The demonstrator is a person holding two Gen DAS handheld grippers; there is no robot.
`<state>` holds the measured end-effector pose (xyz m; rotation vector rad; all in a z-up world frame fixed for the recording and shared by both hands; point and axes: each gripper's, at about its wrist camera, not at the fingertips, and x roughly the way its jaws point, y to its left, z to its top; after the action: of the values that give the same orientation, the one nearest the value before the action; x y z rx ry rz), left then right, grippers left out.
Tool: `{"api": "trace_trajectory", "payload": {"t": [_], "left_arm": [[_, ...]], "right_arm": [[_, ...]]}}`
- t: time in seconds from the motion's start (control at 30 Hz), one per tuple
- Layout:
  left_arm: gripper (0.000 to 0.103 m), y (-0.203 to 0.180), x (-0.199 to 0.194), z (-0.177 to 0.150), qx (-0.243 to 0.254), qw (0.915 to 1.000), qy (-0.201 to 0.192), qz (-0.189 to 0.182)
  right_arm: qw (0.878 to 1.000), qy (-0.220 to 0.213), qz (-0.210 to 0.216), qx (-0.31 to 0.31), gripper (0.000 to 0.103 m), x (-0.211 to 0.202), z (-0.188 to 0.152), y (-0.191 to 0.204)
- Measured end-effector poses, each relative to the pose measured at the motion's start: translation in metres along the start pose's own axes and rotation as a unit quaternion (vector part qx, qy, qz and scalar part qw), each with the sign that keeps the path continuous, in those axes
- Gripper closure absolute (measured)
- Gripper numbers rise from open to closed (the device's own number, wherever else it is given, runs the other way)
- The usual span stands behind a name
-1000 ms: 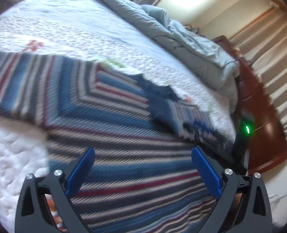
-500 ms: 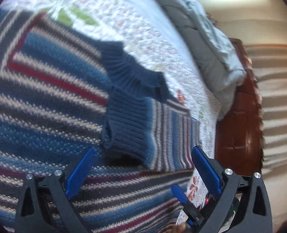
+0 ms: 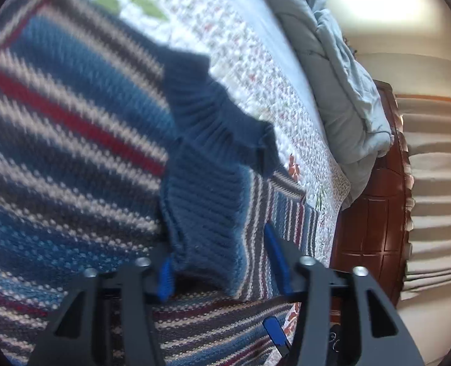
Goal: Fold small clothes
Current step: 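Grasp the other sleeve cuff with the left tool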
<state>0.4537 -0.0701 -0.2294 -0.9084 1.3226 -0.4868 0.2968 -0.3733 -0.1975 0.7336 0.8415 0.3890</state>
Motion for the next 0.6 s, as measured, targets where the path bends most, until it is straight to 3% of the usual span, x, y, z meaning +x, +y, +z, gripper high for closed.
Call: {"api": "trace_trajectory", "payload": {"t": [0.1, 0.13, 0.27, 0.6], "left_arm": [[0.086, 0.003, 0.001, -0.001, 0.011, 0.9999, -0.002, 0.011], [0.088, 0.003, -0.001, -0.001, 0.017, 0.9997, -0.007, 0.017], [0.093, 0.001, -0.009, 0.0, 0.039, 0.9987, -0.019, 0.027], [0.094, -0.011, -0.051, 0.023, 0.083, 0.9952, -0.047, 0.024]], "right_arm": [[1.0, -0.002, -0.002, 0.004, 0.034, -0.003, -0.001, -0.004], [1.0, -0.002, -0.003, 0.003, 0.034, -0.003, -0.001, -0.004], [1.0, 0.0, -0.006, 0.0, 0.034, 0.0, -0.001, -0.004], [1.0, 0.012, -0.014, -0.012, 0.034, 0.009, -0.005, -0.002]]}}
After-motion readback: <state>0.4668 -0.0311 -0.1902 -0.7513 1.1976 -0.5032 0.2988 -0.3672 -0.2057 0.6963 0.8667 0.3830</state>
